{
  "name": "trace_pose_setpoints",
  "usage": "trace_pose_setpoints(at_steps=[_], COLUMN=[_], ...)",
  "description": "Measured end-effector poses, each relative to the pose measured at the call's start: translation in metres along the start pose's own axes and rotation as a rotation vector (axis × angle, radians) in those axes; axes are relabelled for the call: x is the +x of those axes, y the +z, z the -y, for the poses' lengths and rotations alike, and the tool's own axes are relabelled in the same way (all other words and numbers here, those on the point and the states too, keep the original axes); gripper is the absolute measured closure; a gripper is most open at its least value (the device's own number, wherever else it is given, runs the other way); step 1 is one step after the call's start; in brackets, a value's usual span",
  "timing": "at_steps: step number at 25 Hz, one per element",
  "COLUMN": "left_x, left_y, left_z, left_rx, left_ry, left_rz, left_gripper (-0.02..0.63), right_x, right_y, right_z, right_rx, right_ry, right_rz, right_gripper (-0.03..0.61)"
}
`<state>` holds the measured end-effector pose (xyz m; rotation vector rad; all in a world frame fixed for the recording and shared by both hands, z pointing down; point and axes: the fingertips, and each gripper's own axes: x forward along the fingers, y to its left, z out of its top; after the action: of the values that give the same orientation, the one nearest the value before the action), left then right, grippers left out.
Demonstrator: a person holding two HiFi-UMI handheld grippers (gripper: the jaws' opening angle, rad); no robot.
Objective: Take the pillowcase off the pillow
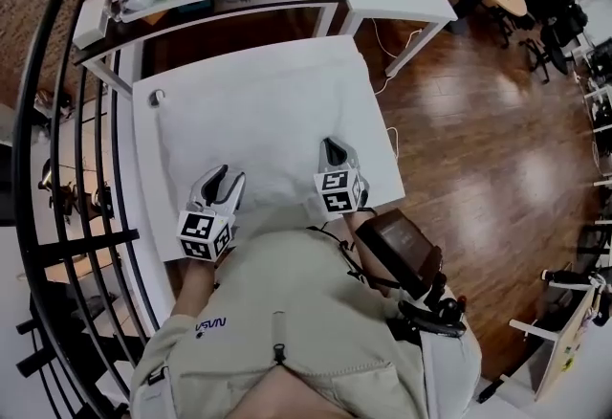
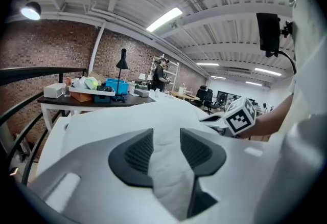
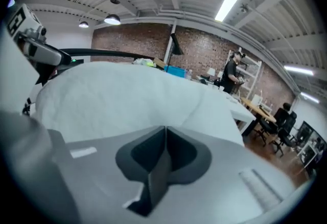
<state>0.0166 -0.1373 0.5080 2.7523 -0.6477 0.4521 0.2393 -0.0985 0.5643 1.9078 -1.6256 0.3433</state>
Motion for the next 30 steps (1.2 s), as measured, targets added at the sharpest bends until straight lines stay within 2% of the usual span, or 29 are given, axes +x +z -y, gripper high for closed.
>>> trace_pose_setpoints(at_steps=[2, 4, 7, 10, 14, 19, 25, 30], left_x=[0.010, 0.025, 0.052, 0.062, 0.061, 0.061, 0.056, 0.064], left_y=[0.001, -0.001, -0.024, -0.050, -0.051, -0.054, -0.048, -0.051], left_z=[-0.007, -0.014, -0.019, -0.022, -0.019, -0.013, -0.013, -0.008], left_rx=[0.024, 0.046, 0.071, 0.110, 0.174, 0.124, 0.142, 0.119], left_ry=[0.046, 0.073, 0.048, 0.030, 0.036, -0.042, -0.048, -0.057], left_rz=[0.023, 0.028, -0.024, -0.028, -0.008, -0.039, -0.009, -0.001], left_gripper=[0.463, 0.509, 0.512, 0.520, 0.540, 0.557, 0.560, 0.555], right_x=[0.000, 0.000, 0.008, 0.015, 0.014, 0.011, 0.005, 0.000], right_y=[0.001, 0.002, -0.003, -0.011, -0.010, -0.011, -0.008, -0.016], right_z=[0.002, 0.006, 0.009, 0.006, 0.009, 0.011, 0.009, 0.016], right_rx=[-0.004, 0.012, 0.052, 0.093, 0.050, 0.031, 0.010, 0.061], right_ry=[-0.001, 0.013, 0.037, 0.062, 0.044, 0.012, -0.023, 0.010], right_rz=[-0.005, 0.003, 0.006, -0.004, -0.005, -0.039, -0.048, -0.010], right_gripper=[0.578, 0.578, 0.577, 0.577, 0.577, 0.577, 0.577, 0.577])
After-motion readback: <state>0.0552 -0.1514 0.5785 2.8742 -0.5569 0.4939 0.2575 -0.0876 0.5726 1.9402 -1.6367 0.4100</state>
